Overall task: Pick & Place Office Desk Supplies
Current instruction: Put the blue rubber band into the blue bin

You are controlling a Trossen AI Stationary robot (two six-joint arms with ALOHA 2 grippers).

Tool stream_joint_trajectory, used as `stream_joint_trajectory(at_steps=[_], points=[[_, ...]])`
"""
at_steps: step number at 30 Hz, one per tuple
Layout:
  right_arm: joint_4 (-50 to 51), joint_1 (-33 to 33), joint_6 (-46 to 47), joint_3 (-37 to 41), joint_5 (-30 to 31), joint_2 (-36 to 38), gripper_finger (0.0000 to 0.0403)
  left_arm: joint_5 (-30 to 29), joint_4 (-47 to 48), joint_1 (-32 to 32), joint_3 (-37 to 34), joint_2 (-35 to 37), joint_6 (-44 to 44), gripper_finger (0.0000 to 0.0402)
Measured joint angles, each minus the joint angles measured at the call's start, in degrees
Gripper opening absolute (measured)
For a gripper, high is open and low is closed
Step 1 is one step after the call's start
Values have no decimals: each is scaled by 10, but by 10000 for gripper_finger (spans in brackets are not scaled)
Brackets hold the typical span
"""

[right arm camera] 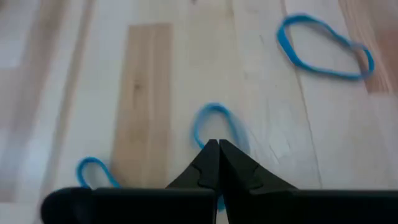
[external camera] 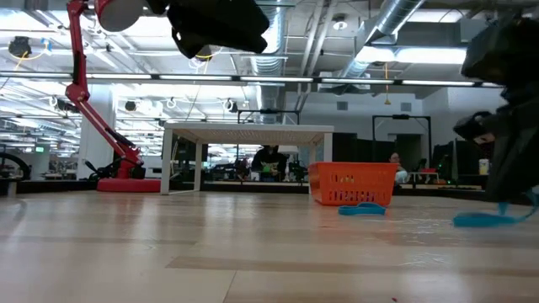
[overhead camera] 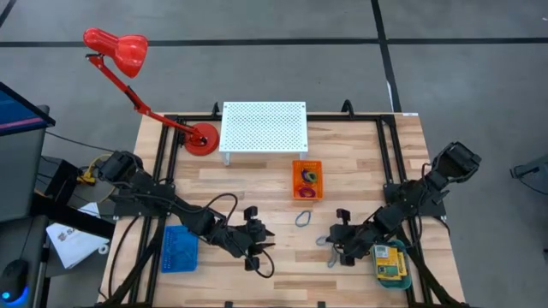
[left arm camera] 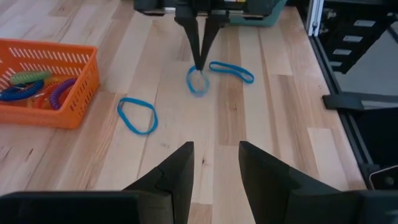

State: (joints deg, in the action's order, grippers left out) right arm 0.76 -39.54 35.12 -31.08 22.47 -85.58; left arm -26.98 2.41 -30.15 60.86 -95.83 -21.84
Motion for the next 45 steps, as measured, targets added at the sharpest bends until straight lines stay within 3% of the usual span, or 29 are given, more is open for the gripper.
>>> stream_joint_trajectory(at_steps=[10, 17, 25, 31, 45], points=[[0, -36, -72, -61, 43, 0, 0, 4, -53, -12, 0, -18, 32, 121], [-42, -60, -135, -93, 62, 0, 0, 95, -269, -13, 0, -107, 196, 142], [-98, -74, -197, -102, 78, 0, 0, 58, -427, -11, 0, -170, 317, 168], [-150, -74, -236, -102, 79, 0, 0, 57, -481, 7, 0, -193, 290, 177], [-194, -68, -282, -102, 103, 0, 0, 108, -499, 17, 3, -194, 233, 207]])
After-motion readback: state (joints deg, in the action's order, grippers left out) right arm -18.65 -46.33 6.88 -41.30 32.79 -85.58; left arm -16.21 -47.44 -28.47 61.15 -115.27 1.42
